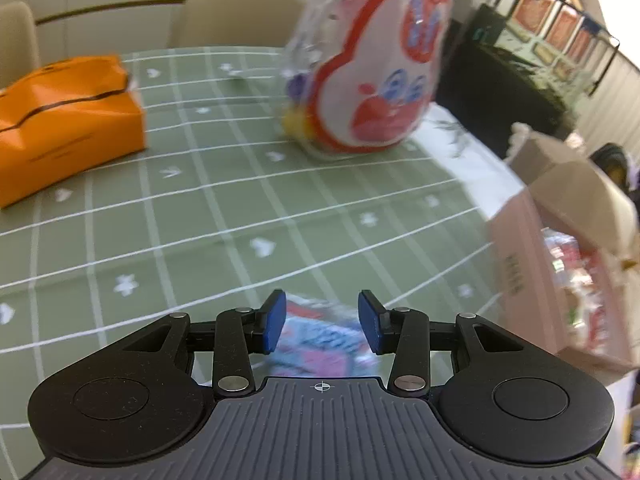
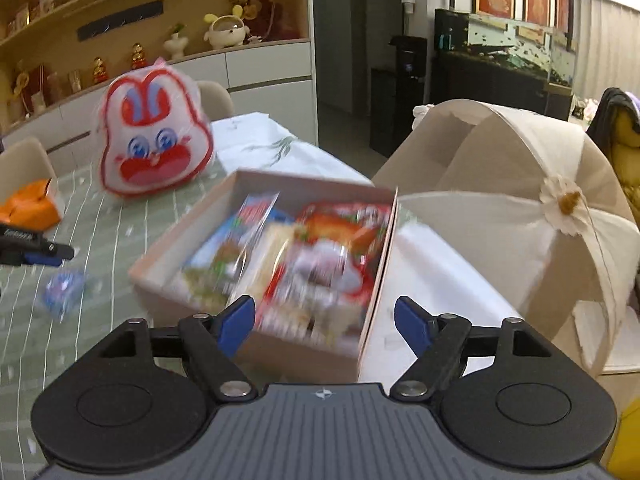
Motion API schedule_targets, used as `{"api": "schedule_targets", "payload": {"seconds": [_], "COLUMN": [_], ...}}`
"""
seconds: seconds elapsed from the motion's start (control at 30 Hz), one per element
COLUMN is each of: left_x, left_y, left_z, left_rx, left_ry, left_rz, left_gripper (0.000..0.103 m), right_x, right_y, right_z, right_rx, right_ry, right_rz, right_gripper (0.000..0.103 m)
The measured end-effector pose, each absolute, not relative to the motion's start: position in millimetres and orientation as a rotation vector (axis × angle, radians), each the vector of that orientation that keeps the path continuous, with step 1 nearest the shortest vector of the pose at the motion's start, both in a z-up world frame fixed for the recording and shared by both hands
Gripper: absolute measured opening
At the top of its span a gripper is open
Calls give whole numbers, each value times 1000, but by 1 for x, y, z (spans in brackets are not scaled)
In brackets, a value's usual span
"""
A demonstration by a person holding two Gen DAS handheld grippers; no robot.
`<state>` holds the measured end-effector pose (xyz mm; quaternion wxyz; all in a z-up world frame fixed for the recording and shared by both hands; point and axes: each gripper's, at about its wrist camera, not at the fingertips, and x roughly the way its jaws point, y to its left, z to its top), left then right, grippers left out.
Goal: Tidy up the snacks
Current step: 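Grasp the Peppa Pig milk-candy packet with the left tool while the right tool reaches the olive packet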
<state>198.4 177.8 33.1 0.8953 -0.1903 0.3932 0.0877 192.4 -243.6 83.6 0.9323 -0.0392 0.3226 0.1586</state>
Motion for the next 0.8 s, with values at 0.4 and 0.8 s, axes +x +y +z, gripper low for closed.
{"api": "schedule_targets", "payload": {"seconds": [0.4, 0.8], "left_x": [191, 109], "left_y": [130, 58], "left_z": [24, 26], "left_rx": [-238, -234], "left_ry": [854, 894], "left_rz": [52, -142], "left_gripper": [44, 42], "right_x": [170, 99], "right_y": [-216, -194], "right_z": [23, 17], "right_rx": [70, -76], "right_ry": [840, 773], "right_rz": [400, 433], "right_gripper": [82, 77]}}
